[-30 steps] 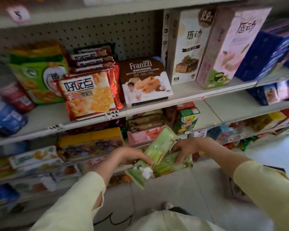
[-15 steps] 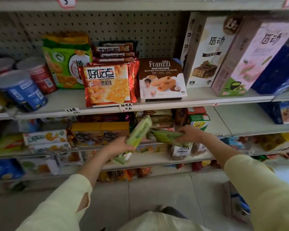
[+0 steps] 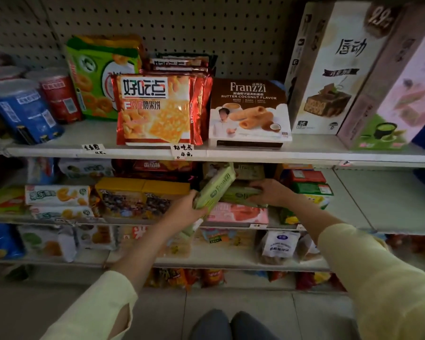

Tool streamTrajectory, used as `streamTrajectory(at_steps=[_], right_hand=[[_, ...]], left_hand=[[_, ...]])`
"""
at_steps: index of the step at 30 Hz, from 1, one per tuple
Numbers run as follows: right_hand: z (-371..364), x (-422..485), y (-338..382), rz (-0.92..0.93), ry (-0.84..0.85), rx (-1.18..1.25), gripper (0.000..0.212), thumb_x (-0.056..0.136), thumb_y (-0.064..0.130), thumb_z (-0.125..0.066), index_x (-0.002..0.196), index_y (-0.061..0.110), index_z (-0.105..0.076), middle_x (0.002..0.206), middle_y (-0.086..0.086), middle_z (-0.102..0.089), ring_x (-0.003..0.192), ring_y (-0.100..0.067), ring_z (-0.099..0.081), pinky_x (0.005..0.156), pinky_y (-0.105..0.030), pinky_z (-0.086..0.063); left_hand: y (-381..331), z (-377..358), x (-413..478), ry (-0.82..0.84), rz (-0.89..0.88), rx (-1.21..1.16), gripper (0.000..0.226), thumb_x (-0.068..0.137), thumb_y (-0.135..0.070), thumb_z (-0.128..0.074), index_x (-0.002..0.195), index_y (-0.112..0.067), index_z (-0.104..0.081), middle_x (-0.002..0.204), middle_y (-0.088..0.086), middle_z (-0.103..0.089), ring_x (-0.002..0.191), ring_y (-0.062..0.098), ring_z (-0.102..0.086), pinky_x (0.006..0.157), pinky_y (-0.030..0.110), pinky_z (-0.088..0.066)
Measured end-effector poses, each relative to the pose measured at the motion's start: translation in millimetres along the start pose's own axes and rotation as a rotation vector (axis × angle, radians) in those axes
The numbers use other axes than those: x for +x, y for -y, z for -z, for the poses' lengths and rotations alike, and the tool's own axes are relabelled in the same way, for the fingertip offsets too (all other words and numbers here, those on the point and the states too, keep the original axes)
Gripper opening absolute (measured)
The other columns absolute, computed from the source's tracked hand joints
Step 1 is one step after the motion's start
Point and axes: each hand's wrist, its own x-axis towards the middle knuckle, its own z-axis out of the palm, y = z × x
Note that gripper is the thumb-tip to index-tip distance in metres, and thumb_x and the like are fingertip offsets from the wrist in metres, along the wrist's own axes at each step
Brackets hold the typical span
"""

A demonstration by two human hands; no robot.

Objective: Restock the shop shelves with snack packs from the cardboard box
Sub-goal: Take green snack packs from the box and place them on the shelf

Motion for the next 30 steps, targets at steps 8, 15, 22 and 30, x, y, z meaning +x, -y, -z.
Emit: streamTrajectory(at_steps=[8, 15, 22, 30], right_hand=[[-19, 26, -14, 0.086, -0.063, -0.167, 0.05, 0.091, 0.046, -0.055, 0.135, 0.022, -0.05, 0.125, -0.008, -0.061, 0.111, -0.023, -0.057, 0.095, -0.031, -0.045], [-22, 42, -19, 0.157, -0.221, -0.492, 0.052, 0.094, 0.044, -0.045, 0.145, 0.033, -0.033, 0.146, -0.001, -0.042, 0.135, -0.023, -0.031, 0.105, -0.043, -0.02], [-40, 38, -26, 0.179, -0.111, -0.373, 0.086, 0.083, 0.049, -0.061, 0.151, 0.027, -0.012, 0.153, -0.005, -0.027, 0.14, -0.025, -0.023, 0.11, -0.047, -0.016], [-40, 41, -31, 0.235, -0.224, -0.124, 0.081, 0.08, 0.032, -0.069, 0.148, 0.022, -0.024, 0.148, -0.007, -0.034, 0.138, -0.024, -0.024, 0.113, -0.045, -0.013]], left_hand=[[-11, -28, 16, -0.159, 0.003, 0.118, 0.034, 0.087, -0.033, -0.065, 0.113, -0.015, -0.052, 0.1, 0.002, -0.066, 0.084, 0.019, -0.064, 0.067, 0.033, -0.054], [-21, -37, 27, -0.19, 0.052, 0.188, 0.038, 0.09, -0.031, -0.061, 0.119, -0.01, -0.049, 0.104, 0.007, -0.065, 0.076, 0.018, -0.057, 0.055, 0.024, -0.042], [-21, -40, 33, -0.204, 0.064, 0.214, 0.039, 0.091, -0.032, -0.06, 0.121, -0.01, -0.048, 0.096, 0.003, -0.062, 0.075, 0.019, -0.058, 0.054, 0.025, -0.042], [-23, -43, 39, -0.251, 0.057, 0.193, 0.039, 0.09, -0.032, -0.06, 0.121, -0.012, -0.049, 0.103, 0.006, -0.066, 0.084, 0.022, -0.063, 0.067, 0.031, -0.053]])
